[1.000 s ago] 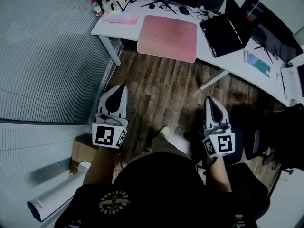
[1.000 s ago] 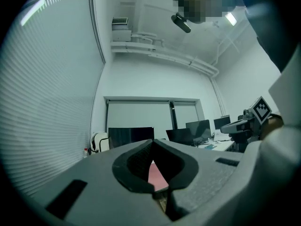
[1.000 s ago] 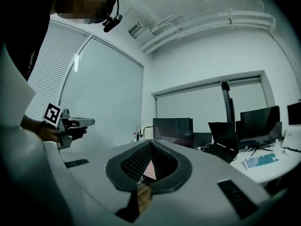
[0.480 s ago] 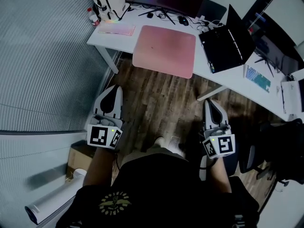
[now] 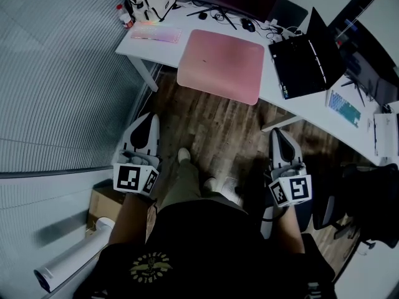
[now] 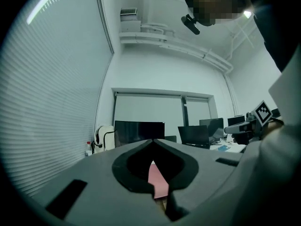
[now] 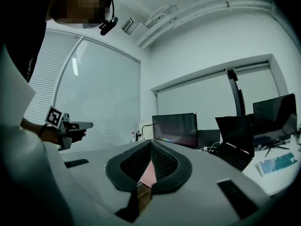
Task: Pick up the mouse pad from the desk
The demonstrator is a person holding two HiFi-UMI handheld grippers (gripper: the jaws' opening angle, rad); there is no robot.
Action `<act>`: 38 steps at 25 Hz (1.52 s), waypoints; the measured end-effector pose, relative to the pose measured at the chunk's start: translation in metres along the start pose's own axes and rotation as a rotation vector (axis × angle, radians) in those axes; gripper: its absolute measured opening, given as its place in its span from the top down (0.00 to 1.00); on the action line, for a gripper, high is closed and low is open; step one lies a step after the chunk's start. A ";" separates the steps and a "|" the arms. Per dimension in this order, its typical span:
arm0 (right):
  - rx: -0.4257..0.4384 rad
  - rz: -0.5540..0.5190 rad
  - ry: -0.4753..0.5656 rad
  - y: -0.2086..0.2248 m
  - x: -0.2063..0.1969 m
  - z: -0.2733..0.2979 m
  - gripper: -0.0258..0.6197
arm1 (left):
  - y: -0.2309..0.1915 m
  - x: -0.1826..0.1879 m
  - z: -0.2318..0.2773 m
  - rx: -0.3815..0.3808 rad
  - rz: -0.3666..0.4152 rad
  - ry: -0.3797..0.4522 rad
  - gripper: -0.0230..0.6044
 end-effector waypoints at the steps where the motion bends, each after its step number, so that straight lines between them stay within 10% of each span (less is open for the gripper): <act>1: -0.004 0.000 0.001 0.001 0.000 0.004 0.96 | -0.003 -0.001 0.005 -0.006 -0.001 0.002 0.95; 38: -0.075 0.003 -0.002 0.029 0.018 0.134 0.96 | -0.087 -0.021 0.141 -0.120 -0.098 -0.058 0.95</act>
Point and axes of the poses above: the fingertips, and each gripper's own axes: z forward along the fingers, y to its right, x out of its top, the point moved 1 cm from there along -z, backward along the fingers, and after that the axes turned 3 degrees about -z, right-handed, at the moved point
